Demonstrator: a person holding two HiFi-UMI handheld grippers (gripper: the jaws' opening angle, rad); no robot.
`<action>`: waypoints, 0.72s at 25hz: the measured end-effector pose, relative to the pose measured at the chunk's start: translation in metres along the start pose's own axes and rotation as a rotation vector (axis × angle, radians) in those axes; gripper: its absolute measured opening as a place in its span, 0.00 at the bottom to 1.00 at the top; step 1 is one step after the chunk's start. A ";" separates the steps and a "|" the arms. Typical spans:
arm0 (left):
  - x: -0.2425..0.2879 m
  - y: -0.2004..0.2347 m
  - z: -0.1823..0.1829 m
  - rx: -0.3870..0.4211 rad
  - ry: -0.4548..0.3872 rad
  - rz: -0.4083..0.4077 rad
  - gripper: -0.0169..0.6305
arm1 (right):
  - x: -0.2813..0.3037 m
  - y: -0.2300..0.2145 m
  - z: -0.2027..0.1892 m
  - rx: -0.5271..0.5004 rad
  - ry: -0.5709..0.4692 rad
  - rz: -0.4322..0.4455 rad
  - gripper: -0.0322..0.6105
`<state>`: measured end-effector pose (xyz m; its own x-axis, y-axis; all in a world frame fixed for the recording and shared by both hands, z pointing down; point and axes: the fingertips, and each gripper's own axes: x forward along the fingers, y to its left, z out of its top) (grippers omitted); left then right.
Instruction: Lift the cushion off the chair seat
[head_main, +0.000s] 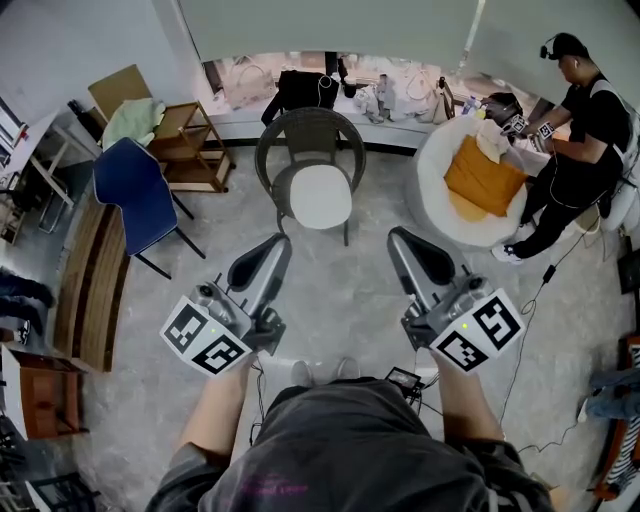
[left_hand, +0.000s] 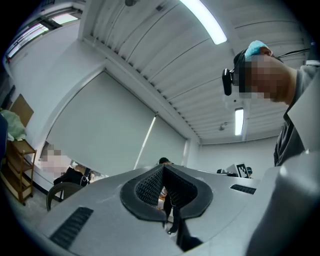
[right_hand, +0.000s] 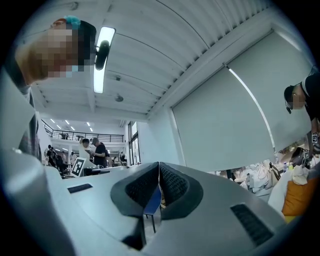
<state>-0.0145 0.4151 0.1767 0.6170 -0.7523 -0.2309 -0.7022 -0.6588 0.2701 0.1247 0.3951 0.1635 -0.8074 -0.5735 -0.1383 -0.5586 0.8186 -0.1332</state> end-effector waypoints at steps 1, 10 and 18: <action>-0.002 0.001 0.001 0.004 -0.002 0.001 0.04 | 0.001 0.001 0.000 -0.001 -0.002 0.003 0.07; 0.030 -0.029 -0.013 0.029 -0.008 0.043 0.04 | -0.031 -0.035 0.010 0.022 -0.010 0.042 0.07; 0.036 -0.014 -0.015 0.024 -0.010 0.063 0.04 | -0.024 -0.048 0.003 0.031 0.007 0.038 0.07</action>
<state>0.0228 0.3971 0.1791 0.5681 -0.7921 -0.2233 -0.7478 -0.6101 0.2620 0.1713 0.3690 0.1704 -0.8292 -0.5421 -0.1365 -0.5219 0.8382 -0.1583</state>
